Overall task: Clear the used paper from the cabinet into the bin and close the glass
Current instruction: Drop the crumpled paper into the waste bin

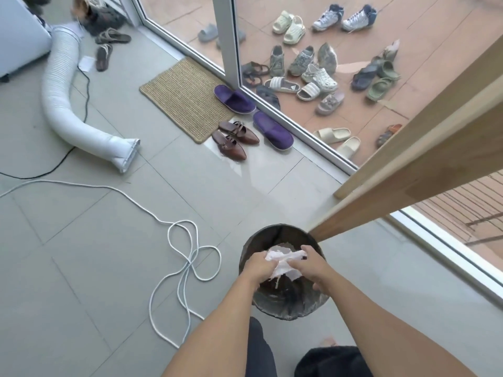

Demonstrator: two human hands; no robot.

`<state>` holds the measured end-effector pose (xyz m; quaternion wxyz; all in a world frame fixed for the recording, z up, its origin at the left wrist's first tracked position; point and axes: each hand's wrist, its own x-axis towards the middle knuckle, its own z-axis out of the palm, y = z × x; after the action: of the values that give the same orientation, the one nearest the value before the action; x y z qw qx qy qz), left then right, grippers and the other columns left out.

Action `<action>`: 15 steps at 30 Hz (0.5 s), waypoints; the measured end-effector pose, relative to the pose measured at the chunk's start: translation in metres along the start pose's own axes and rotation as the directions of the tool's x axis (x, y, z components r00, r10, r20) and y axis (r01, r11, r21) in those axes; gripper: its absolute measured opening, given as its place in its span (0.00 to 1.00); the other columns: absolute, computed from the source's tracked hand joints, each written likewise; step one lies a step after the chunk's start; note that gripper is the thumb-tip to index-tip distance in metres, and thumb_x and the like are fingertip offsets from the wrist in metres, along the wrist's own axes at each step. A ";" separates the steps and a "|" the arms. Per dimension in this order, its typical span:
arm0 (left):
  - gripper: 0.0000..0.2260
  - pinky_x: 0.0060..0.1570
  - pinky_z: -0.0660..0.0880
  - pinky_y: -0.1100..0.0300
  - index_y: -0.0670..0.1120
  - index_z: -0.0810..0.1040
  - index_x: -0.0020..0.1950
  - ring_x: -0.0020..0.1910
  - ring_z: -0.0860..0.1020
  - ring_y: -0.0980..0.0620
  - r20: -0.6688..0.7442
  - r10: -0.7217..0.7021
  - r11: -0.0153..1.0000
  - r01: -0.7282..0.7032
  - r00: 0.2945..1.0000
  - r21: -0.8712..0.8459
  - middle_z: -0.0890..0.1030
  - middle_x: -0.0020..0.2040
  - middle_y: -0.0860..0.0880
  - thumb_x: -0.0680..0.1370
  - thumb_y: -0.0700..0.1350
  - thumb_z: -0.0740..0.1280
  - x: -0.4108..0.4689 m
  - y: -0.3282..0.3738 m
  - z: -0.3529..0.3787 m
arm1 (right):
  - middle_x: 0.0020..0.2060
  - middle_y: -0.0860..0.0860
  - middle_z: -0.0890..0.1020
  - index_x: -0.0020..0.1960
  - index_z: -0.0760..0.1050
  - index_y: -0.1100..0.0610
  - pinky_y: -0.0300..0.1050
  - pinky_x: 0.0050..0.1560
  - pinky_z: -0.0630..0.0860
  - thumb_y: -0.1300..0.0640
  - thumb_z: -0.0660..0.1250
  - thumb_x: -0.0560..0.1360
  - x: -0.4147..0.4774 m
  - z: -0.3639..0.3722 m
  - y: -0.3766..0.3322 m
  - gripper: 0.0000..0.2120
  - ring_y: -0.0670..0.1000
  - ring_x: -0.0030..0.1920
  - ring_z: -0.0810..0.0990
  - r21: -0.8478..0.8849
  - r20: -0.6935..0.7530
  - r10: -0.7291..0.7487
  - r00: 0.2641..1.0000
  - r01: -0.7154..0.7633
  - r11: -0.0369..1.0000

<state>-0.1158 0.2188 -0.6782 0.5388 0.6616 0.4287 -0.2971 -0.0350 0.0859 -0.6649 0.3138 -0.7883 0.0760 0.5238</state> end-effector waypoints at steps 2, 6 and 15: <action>0.18 0.59 0.75 0.51 0.39 0.76 0.65 0.62 0.78 0.40 -0.045 0.049 0.990 -0.043 0.998 0.134 0.81 0.63 0.42 0.78 0.46 0.63 -0.020 0.009 -0.011 | 0.70 0.54 0.72 0.79 0.57 0.54 0.46 0.61 0.71 0.52 0.67 0.75 -0.023 -0.005 -0.008 0.36 0.53 0.62 0.75 -0.126 -0.022 -0.048 0.999 0.045 0.991; 0.18 0.64 0.70 0.55 0.41 0.76 0.67 0.68 0.75 0.42 -0.099 0.129 0.949 -0.094 0.987 0.300 0.79 0.67 0.42 0.79 0.48 0.64 -0.080 0.037 -0.044 | 0.68 0.55 0.77 0.72 0.68 0.56 0.46 0.62 0.71 0.50 0.67 0.75 -0.085 -0.019 -0.046 0.27 0.55 0.63 0.76 -0.360 -0.044 -0.155 0.987 0.129 0.924; 0.19 0.62 0.72 0.53 0.46 0.76 0.69 0.67 0.75 0.45 -0.227 0.463 0.757 -0.249 0.857 0.604 0.79 0.68 0.45 0.79 0.51 0.63 -0.250 0.147 -0.155 | 0.66 0.53 0.76 0.70 0.71 0.53 0.49 0.63 0.72 0.48 0.64 0.77 -0.265 -0.061 -0.174 0.23 0.55 0.66 0.74 -0.662 -0.072 -0.479 0.875 0.317 0.679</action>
<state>-0.1105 0.2997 -0.3593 0.2821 0.9018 0.2792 -0.1707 -0.0256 0.1328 -0.3461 0.1261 -0.9009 -0.2418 0.3376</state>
